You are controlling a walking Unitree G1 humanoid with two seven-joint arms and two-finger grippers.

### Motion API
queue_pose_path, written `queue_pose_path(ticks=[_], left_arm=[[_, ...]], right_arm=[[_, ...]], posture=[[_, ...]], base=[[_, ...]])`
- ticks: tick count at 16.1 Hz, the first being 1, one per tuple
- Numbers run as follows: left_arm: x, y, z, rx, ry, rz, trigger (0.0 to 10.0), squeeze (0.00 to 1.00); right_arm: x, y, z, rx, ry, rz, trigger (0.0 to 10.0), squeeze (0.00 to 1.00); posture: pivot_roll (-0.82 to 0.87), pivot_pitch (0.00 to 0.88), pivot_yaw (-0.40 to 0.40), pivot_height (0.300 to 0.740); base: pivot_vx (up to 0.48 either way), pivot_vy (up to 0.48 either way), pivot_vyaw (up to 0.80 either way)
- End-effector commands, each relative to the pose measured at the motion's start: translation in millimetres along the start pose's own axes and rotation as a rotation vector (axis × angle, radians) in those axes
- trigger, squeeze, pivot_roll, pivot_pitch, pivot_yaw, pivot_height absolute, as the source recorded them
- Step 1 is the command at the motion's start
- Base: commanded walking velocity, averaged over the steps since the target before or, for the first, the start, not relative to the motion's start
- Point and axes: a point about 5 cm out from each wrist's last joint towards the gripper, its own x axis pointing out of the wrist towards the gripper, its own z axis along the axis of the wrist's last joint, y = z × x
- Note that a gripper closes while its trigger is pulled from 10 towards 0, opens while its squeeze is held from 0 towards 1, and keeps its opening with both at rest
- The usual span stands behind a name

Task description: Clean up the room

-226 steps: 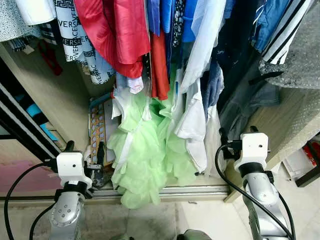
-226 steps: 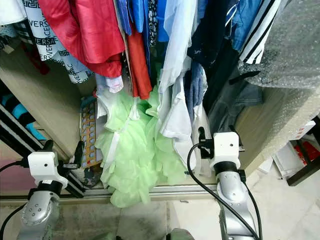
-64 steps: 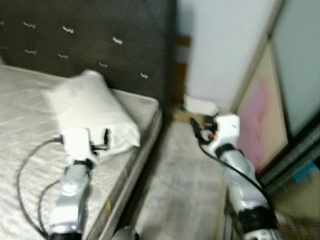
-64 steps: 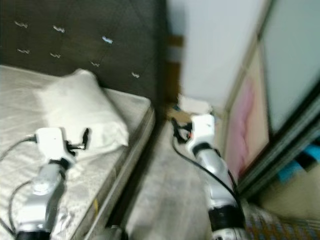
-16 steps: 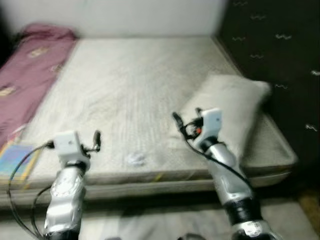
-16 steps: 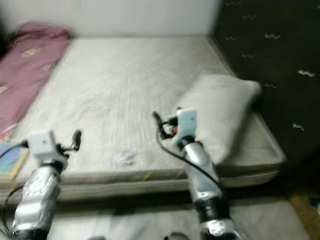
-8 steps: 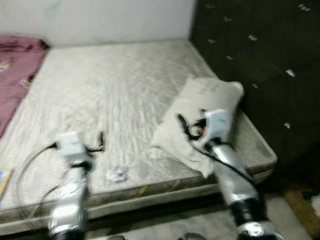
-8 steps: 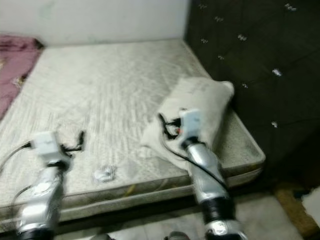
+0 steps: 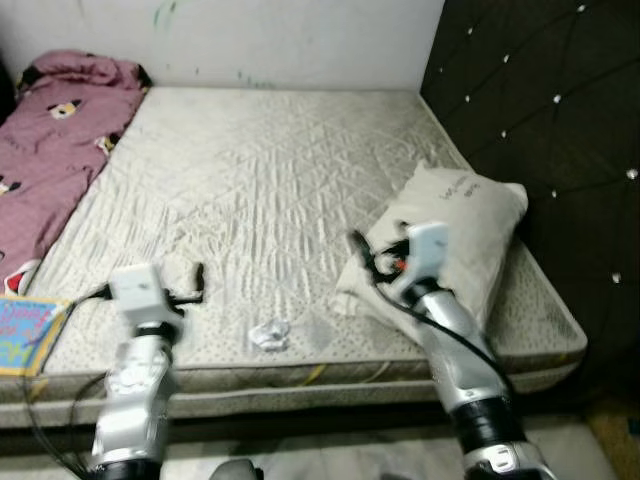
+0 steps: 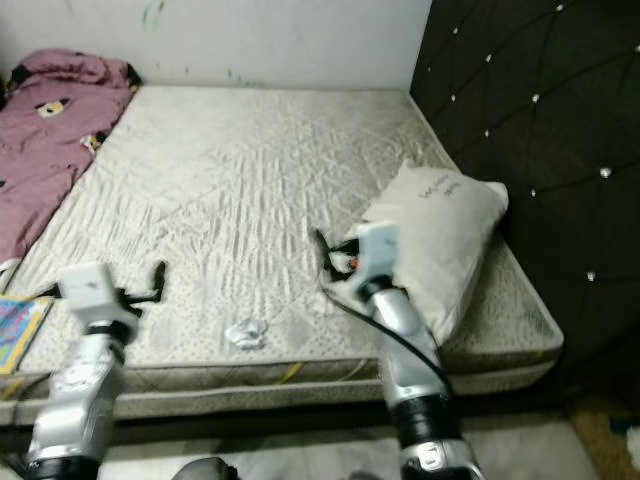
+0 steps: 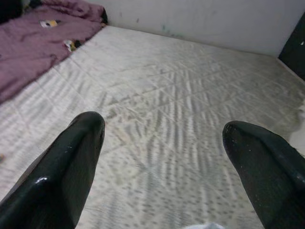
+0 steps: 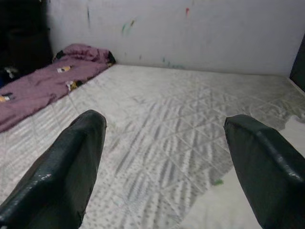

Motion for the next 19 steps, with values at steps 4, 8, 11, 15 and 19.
queue_pose_path(ticks=[4, 8, 11, 15, 19], left_arm=[[2.7, -9.7, 0.5, -0.024, -0.004, -0.028, 10.0, 0.00], [1.7, -6.9, 1.9, -0.017, -0.016, -0.005, 10.0, 0.00], [2.8, -3.5, 9.9, -0.015, -0.046, 0.017, 10.0, 0.00], [3.9, -2.8, 16.3, 0.019, -0.068, 0.016, 10.0, 0.00], [2.6, -5.0, 13.2, 0.008, -0.046, 0.014, 10.0, 0.00]], right_arm=[[-2.2, -13.9, 1.8, -0.011, 0.000, -0.032, 10.0, 0.00], [-2.4, -13.0, 2.2, -0.006, -0.008, -0.041, 10.0, 0.00], [-1.8, -17.2, 1.5, 0.008, -0.004, -0.080, 10.0, 0.00], [-1.1, -14.5, 1.4, -0.002, -0.005, -0.077, 10.0, 0.00], [-2.6, -22.4, 2.0, 0.002, -0.009, -0.137, 10.0, 0.00]], posture=[[-0.03, 0.000, -0.037, 0.740], [-0.03, 0.000, -0.035, 0.740], [-0.03, 0.000, -0.029, 0.740], [-0.03, 0.000, -0.026, 0.740], [-0.03, 0.000, -0.025, 0.740]], base=[[0.000, 0.480, 0.00], [0.000, 0.480, 0.00], [0.000, 0.000, 0.00], [0.000, 0.000, 0.70], [0.000, 0.000, 0.30]])
